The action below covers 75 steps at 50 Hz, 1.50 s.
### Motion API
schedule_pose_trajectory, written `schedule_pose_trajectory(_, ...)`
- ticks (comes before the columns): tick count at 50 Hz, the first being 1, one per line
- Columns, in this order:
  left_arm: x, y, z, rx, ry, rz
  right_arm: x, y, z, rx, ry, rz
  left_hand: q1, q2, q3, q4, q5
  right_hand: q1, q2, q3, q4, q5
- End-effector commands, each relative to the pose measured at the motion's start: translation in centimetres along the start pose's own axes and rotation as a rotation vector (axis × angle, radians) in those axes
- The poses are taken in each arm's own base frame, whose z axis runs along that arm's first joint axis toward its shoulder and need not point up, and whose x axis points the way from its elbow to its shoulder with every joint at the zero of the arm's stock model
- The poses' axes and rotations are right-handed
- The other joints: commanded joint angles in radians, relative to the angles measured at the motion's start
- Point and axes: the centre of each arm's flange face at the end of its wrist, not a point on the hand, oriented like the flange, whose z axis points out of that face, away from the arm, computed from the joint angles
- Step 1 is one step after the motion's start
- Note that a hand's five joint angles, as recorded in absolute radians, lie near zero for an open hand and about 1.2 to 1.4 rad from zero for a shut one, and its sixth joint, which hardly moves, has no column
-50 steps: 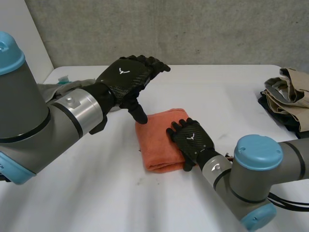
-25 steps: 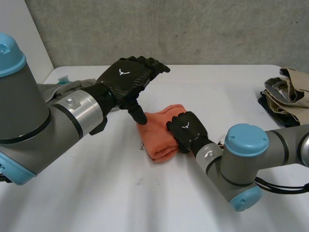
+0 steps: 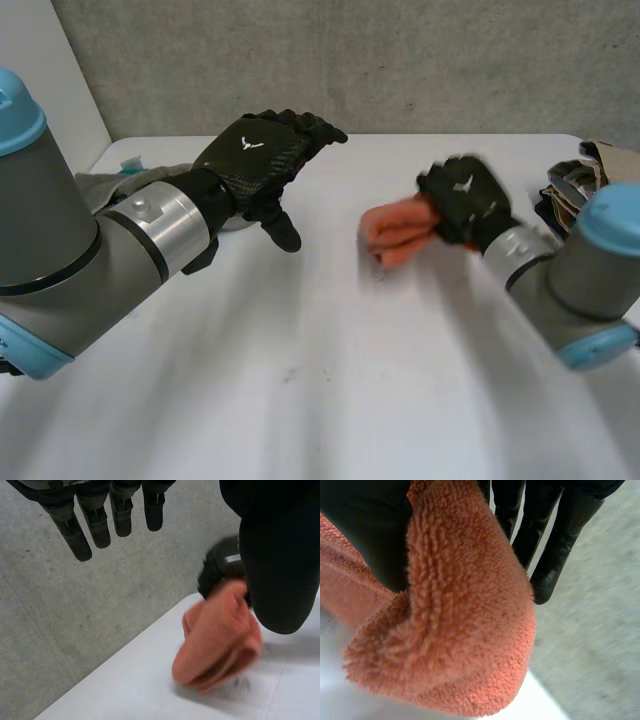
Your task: Fold the laundry.
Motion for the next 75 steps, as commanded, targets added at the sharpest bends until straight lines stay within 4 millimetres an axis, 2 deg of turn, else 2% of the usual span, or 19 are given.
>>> schedule_pose_trajectory(1, -0.1, 0.0, 0.0, 0.000, -0.003, 0.000, 8.8, -5.4, 2.6, 0.195, 0.169, -0.096, 0.028, 0.015, 0.009, 0.017, -0.003, 0.509, 0.232, 0.264, 0.209, 0.348)
schedule_pose_trajectory(6, -0.1, 0.0, 0.0, 0.000, -0.002, 0.000, 16.5, -8.4, 3.2, 0.316, 0.305, -0.145, 0.031, 0.018, 0.011, 0.020, -0.001, 0.509, 0.232, 0.264, 0.209, 0.348)
schedule_pose_trajectory(9, -0.1, 0.0, 0.0, 0.000, -0.002, 0.000, 19.6, -8.8, 3.1, 0.353, 0.335, -0.154, 0.031, 0.018, 0.011, 0.020, -0.001, 0.509, 0.232, 0.264, 0.209, 0.348)
schedule_pose_trajectory(10, -0.1, 0.0, 0.0, 0.000, -0.002, 0.000, 21.7, -8.5, 2.9, 0.363, 0.356, -0.155, 0.031, 0.018, 0.011, 0.020, -0.001, 0.509, 0.232, 0.264, 0.209, 0.348)
schedule_pose_trajectory(15, 0.0, 0.0, 0.0, 0.005, -0.001, 0.002, 26.5, -4.9, 2.5, 0.340, 0.382, -0.126, 0.031, 0.018, 0.011, 0.020, -0.001, 0.509, 0.232, 0.264, 0.209, 0.348)
schedule_pose_trajectory(20, -0.1, 0.1, 0.0, 0.002, -0.002, -0.001, 27.6, -0.2, 2.5, 0.311, 0.332, -0.128, 0.031, 0.018, 0.011, 0.020, -0.001, 0.509, 0.232, 0.264, 0.209, 0.348)
schedule_pose_trajectory(22, -0.1, 0.2, 0.0, 0.000, -0.002, 0.000, 28.2, 2.8, 2.1, 0.297, 0.306, -0.137, 0.031, 0.018, 0.011, 0.020, -0.001, 0.509, 0.232, 0.264, 0.209, 0.348)
schedule_pose_trajectory(29, 0.0, 0.3, 0.1, 0.002, -0.001, 0.001, 29.9, 12.3, -1.6, 0.202, 0.270, -0.104, 0.031, 0.018, 0.011, 0.020, -0.001, 0.509, 0.232, 0.264, 0.209, 0.348)
schedule_pose_trajectory(34, -0.1, 0.3, 0.1, 0.000, -0.003, 0.000, 29.6, 17.1, -3.4, 0.158, 0.250, -0.058, 0.031, 0.018, 0.011, 0.020, -0.001, 0.509, 0.232, 0.264, 0.209, 0.348)
schedule_pose_trajectory(39, -0.1, 0.3, 0.1, 0.000, -0.003, 0.000, 30.1, 19.7, -5.3, 0.118, 0.260, -0.038, 0.034, 0.021, 0.014, 0.023, 0.002, 0.509, 0.232, 0.264, 0.209, 0.348)
schedule_pose_trajectory(49, -0.1, 0.4, 0.2, -0.001, -0.003, 0.000, 29.9, 20.4, -5.6, 0.110, 0.247, -0.029, 0.034, 0.021, 0.014, 0.023, 0.002, 0.509, 0.232, 0.264, 0.209, 0.348)
schedule_pose_trajectory(50, -0.1, 0.4, 0.2, -0.001, -0.003, 0.000, 30.0, 20.2, -5.6, 0.111, 0.251, -0.030, 0.034, 0.021, 0.014, 0.023, 0.002, 0.370, 0.094, 0.125, 0.071, 0.209)
schedule_pose_trajectory(51, -0.1, 0.4, 0.2, -0.001, -0.003, -0.002, 30.1, 20.0, -5.7, 0.109, 0.253, -0.026, 0.034, 0.021, 0.014, 0.023, 0.002, 0.044, -0.233, -0.202, -0.256, -0.118)
schedule_pose_trajectory(52, -0.1, 0.4, 0.2, 0.000, -0.003, 0.000, 30.3, 19.3, -5.8, 0.109, 0.259, -0.026, 0.034, 0.021, 0.014, 0.023, 0.002, -0.573, -0.850, -0.818, -0.873, -0.734)
schedule_pose_trajectory(53, -0.1, 0.4, 0.2, -0.001, -0.003, 0.000, 30.5, 18.7, -5.8, 0.110, 0.269, -0.031, 0.034, 0.021, 0.014, 0.023, 0.002, -0.713, -0.989, -0.958, -1.013, -0.874)
schedule_pose_trajectory(59, -0.1, 0.3, 0.1, 0.000, -0.003, 0.000, 31.6, 13.9, -6.9, 0.087, 0.360, -0.005, 0.031, 0.018, 0.011, 0.020, -0.001, -0.713, -0.989, -0.958, -1.013, -0.874)
schedule_pose_trajectory(63, -0.1, 0.3, 0.1, 0.001, -0.005, 0.001, 31.7, 11.9, -7.9, 0.044, 0.393, 0.048, 0.031, 0.018, 0.011, 0.020, -0.001, -0.713, -0.989, -0.958, -1.013, -0.874)
schedule_pose_trajectory(72, -0.1, 0.0, 0.0, 0.010, -0.005, 0.003, 33.0, 12.2, -12.6, -0.125, 0.469, 0.215, 0.028, 0.015, 0.009, 0.017, -0.004, -0.713, -0.989, -0.958, -1.013, -0.874)
schedule_pose_trajectory(75, -0.1, -0.3, -0.1, 0.015, -0.006, 0.005, 34.9, 12.4, -15.1, -0.187, 0.553, 0.209, 0.025, 0.012, 0.006, 0.014, -0.006, -0.713, -0.989, -0.958, -1.013, -0.874)
